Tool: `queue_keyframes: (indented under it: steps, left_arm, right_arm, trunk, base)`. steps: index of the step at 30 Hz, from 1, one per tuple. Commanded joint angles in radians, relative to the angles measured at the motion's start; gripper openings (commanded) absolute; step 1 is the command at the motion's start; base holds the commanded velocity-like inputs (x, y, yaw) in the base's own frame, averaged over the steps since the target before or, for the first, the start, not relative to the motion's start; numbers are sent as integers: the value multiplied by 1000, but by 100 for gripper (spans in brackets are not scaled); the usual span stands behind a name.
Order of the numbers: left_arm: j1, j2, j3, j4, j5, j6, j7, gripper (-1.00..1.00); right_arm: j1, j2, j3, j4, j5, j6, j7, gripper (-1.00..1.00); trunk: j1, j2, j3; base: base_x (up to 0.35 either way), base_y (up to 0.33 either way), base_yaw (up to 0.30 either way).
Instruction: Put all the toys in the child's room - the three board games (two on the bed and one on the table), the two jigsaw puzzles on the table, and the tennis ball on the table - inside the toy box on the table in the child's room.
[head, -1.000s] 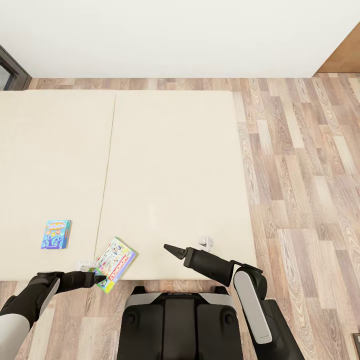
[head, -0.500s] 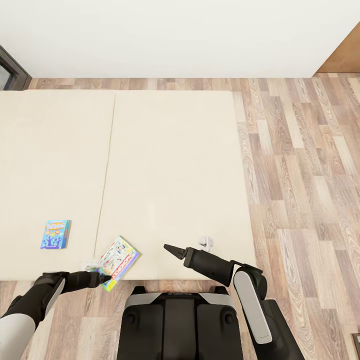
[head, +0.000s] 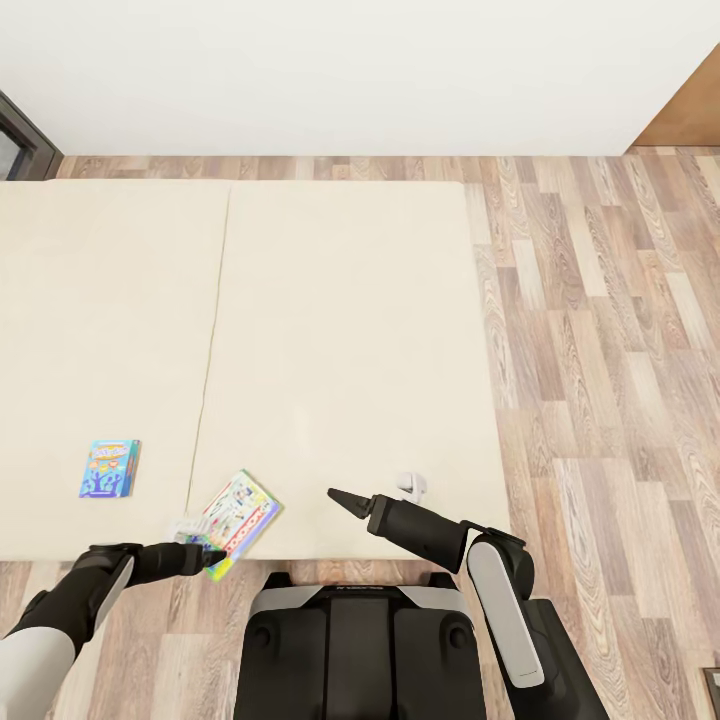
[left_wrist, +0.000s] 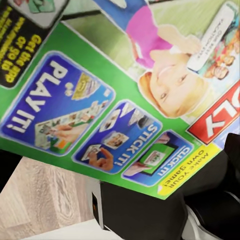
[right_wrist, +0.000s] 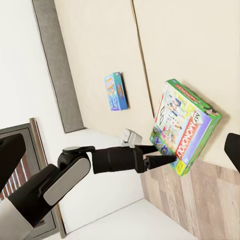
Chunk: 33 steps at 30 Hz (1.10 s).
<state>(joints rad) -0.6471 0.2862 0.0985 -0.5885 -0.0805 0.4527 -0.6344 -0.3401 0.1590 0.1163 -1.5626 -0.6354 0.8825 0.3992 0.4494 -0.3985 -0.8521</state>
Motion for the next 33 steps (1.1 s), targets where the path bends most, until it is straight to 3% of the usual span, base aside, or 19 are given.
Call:
queue_keyframes:
  steps: [1, 10, 21, 33]
  left_arm:
    - [0, -3, 7, -2, -8, 7, -8, 100]
    - [0, -6, 14, -2, -6, 11, -14, 100]
    - [0, -5, 15, -3, -6, 19, -90, 100]
    - [0, -4, 15, -5, -5, 42, -97, 100]
  right_arm:
    - [0, 1, -1, 0, 3, 5, 5, 100]
    - [0, 1, -1, 0, 3, 4, 5, 100]
    - [0, 1, -1, 0, 3, 4, 5, 100]
    - [0, 1, 0, 0, 3, 4, 4, 100]
  trunk:
    - [1, -2, -1]
    - [1, -2, -1]
    - [1, -2, -1]
    - [1, -2, -1]
  base:
    - [0, 0, 0]
    - [0, 0, 0]
    - [0, 0, 0]
    - [0, 0, 0]
